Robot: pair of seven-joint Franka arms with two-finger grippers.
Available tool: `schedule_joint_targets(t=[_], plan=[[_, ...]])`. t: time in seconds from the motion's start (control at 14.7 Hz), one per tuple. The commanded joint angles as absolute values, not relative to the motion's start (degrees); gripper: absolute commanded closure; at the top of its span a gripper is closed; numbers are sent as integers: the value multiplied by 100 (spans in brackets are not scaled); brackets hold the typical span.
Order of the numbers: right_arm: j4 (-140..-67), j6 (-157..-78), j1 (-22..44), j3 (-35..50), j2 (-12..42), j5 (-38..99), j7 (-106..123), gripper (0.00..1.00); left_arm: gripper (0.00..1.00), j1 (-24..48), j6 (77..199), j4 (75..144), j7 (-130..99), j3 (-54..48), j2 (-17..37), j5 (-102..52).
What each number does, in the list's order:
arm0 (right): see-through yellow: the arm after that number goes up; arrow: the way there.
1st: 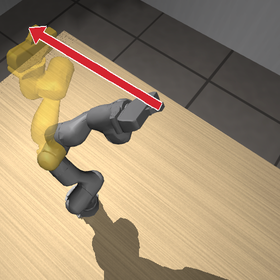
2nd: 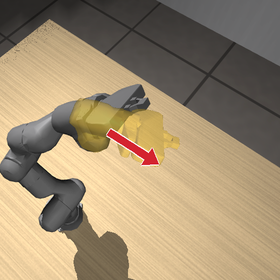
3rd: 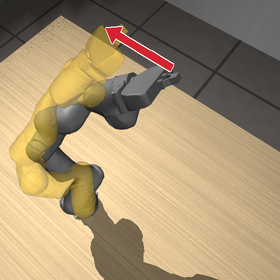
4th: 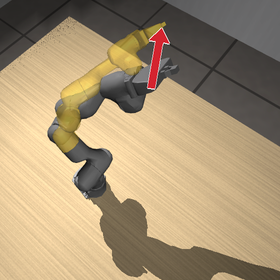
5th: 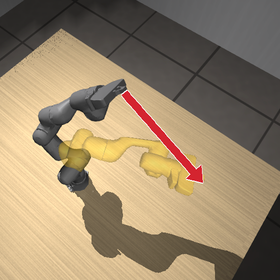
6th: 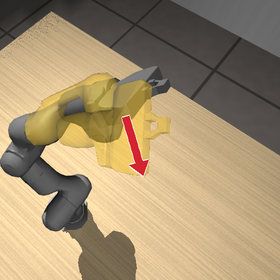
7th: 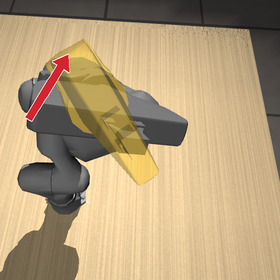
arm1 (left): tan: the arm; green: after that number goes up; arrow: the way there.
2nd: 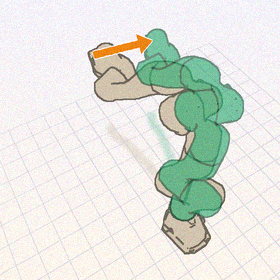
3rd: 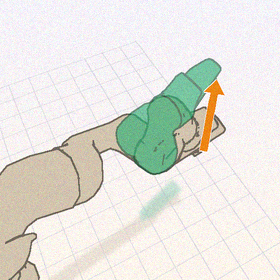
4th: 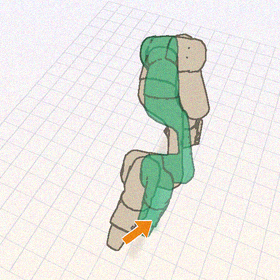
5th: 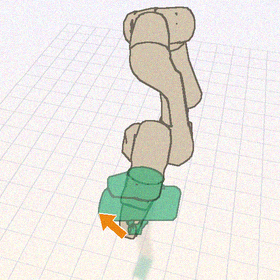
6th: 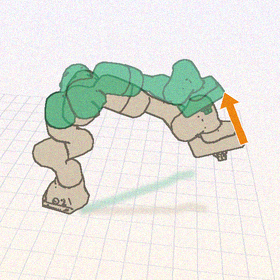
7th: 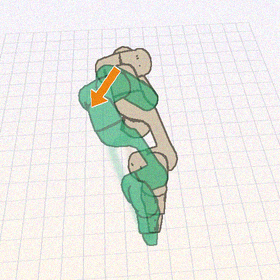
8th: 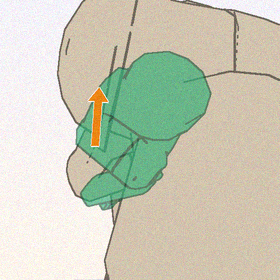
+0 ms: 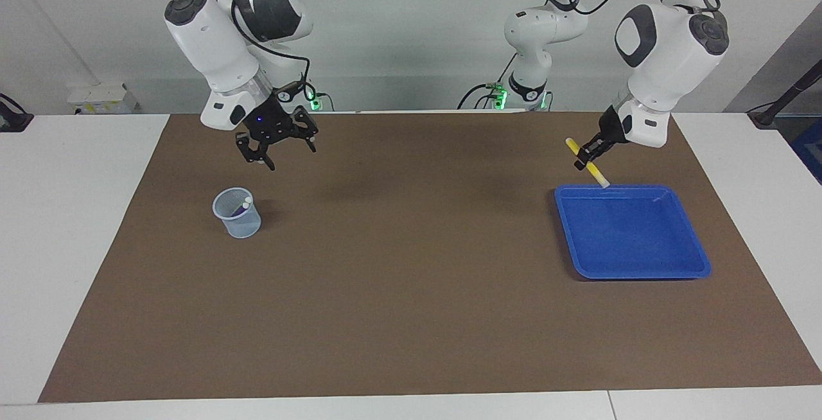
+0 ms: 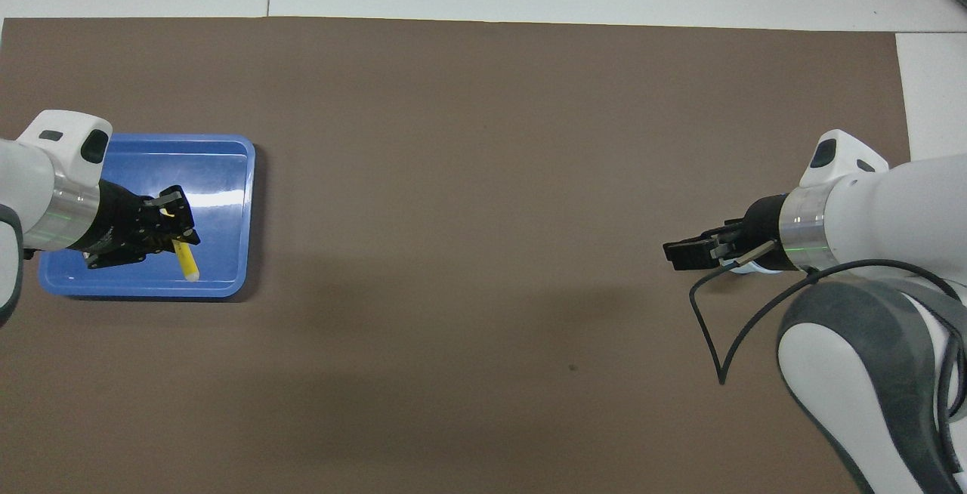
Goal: Right arm passes pens to left for tray arrangement
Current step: 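Carry the yellow pen to the tray with the left gripper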
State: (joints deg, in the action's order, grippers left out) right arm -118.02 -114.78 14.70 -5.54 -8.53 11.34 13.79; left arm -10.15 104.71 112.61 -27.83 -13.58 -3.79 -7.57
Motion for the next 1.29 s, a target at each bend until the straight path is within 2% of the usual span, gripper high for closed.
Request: schedule_joint_targets(t=[0.0, 0.27, 0.61, 0.82, 1.02, 1.22], plan=[[-11821, -11505, 1336, -519, -835, 617, 1477, 1, 100, -1300, 10485, 11145, -1990, -1424, -212, -230], [-12102, -11960, 1143, -510, -826, 106, 1485, 1, 100, -1827, 10476, 10776, -346, -1424, 131, -44], [-12401, -12506, 976, -519, -668, -88, 1485, 3, 100, -2416, 10961, 10977, 140, -1433, 387, 404], [-12436, -12638, 897, -519, -537, -132, 1477, 4, 100, -2461, 11284, 11276, 386, -1424, 457, 404], [-12576, -12884, 774, -519, -405, -141, 1477, 5, 100, -2768, 11880, 11215, 1228, -1389, 684, 422], [-12683, -13087, 747, -519, -308, -298, 1468, 7, 100, -2567, 12102, 11197, 1283, -1389, 956, 413]])
